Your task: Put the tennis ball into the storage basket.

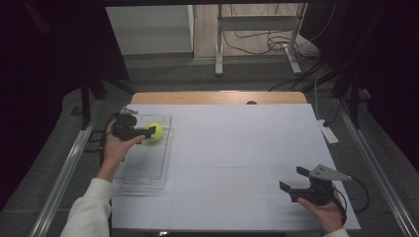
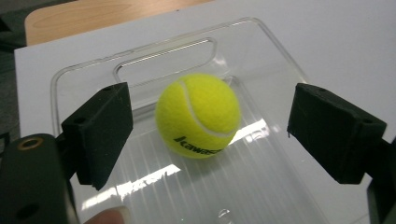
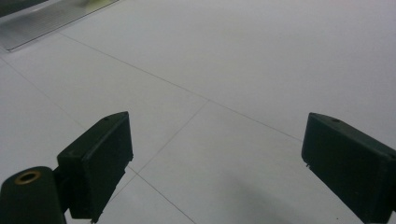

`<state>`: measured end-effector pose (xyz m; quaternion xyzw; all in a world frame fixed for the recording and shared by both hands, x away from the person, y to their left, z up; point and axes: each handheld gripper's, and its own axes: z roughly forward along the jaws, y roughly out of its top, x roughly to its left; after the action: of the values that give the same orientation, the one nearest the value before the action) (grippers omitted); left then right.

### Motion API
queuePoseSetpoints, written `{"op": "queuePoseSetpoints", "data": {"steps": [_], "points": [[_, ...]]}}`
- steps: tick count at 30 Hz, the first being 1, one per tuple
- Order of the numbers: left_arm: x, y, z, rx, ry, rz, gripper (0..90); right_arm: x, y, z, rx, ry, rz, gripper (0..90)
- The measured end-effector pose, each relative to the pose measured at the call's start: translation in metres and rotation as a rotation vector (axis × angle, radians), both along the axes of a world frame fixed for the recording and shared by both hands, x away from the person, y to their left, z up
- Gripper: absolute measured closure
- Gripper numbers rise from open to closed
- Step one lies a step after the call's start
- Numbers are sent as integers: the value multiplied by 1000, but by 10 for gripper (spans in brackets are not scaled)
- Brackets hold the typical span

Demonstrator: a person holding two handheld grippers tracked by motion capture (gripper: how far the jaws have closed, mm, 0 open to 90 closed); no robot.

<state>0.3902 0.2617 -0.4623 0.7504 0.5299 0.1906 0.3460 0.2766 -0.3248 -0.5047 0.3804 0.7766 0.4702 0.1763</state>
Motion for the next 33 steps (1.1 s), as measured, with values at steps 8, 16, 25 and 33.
{"op": "queuePoseSetpoints", "data": {"steps": [8, 16, 25, 33], "points": [[-14, -7, 4, -15, -18, -47, 146, -1, 2, 1, -11, -6, 5, 90], [-33, -9, 5, -58, -27, -93, 146, -1, 3, 1, -20, -1, 1, 90], [-65, -15, 8, -110, -68, -132, 150, -1, 3, 0, -30, 2, -11, 90], [-88, -23, 6, -137, -76, -161, 153, -1, 4, 0, -33, 2, -10, 89]]}}
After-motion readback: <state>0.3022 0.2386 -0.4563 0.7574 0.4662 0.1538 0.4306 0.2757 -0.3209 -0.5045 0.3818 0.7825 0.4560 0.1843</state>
